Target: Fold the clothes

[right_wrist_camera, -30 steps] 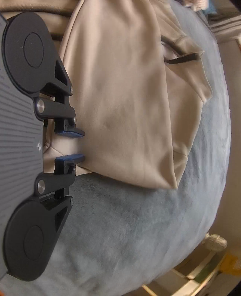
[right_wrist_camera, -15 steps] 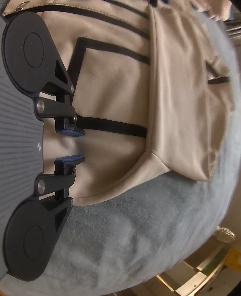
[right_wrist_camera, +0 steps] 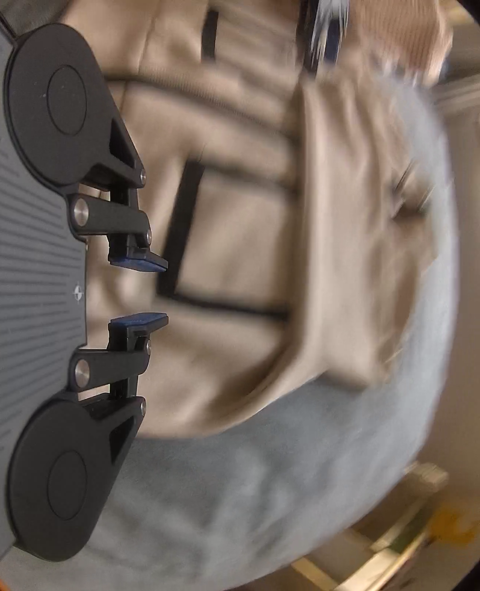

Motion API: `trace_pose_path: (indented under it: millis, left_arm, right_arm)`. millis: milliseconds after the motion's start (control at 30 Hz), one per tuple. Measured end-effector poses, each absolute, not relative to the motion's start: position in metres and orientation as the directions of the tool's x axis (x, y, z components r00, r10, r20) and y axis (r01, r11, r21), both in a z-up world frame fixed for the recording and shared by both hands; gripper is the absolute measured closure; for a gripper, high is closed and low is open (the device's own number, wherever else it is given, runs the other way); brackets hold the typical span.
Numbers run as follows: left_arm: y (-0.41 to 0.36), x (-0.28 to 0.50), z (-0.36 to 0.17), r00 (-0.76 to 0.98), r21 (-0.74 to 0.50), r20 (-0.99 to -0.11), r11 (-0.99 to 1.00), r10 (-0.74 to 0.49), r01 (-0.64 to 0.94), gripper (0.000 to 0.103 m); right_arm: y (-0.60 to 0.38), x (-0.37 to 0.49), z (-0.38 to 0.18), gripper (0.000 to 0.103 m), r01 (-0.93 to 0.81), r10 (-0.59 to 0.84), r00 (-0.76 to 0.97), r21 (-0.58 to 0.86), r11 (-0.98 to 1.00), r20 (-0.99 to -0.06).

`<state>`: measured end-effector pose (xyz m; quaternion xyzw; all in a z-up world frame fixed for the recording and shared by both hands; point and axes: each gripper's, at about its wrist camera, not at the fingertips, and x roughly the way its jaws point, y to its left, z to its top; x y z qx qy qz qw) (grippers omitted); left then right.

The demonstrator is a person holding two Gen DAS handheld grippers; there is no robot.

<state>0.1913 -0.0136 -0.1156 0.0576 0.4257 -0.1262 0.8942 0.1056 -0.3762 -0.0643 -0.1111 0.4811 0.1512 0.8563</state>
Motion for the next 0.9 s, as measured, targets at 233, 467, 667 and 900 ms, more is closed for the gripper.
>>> trace_pose_path:
  millis: [233,467,667,900]
  left_arm:
    - [-0.017,0.194,-0.115,0.596,-0.002,-0.787,0.966,-0.161,0.26,0.024]
    - [-0.016,0.19,-0.108,0.608,-0.019,-0.779,0.975,-0.153,0.221,0.022]
    - [-0.024,0.15,-0.08,0.7,0.021,-0.69,0.962,-0.184,0.274,0.022]
    - [-0.097,0.105,-0.073,0.62,-0.011,-0.677,0.848,-0.396,0.53,0.021]
  right_arm:
    - [-0.351,0.071,-0.099,0.077,-0.437,0.147,0.472,-0.086,0.895,-0.869]
    - [-0.344,0.057,-0.082,0.077,-0.425,0.212,0.505,-0.027,0.905,-0.837]
    - [-0.342,0.047,-0.085,0.077,-0.401,0.188,0.522,-0.044,0.915,-0.832]
    - [-0.33,0.039,-0.099,0.077,-0.426,0.187,0.534,-0.071,0.902,-0.825]
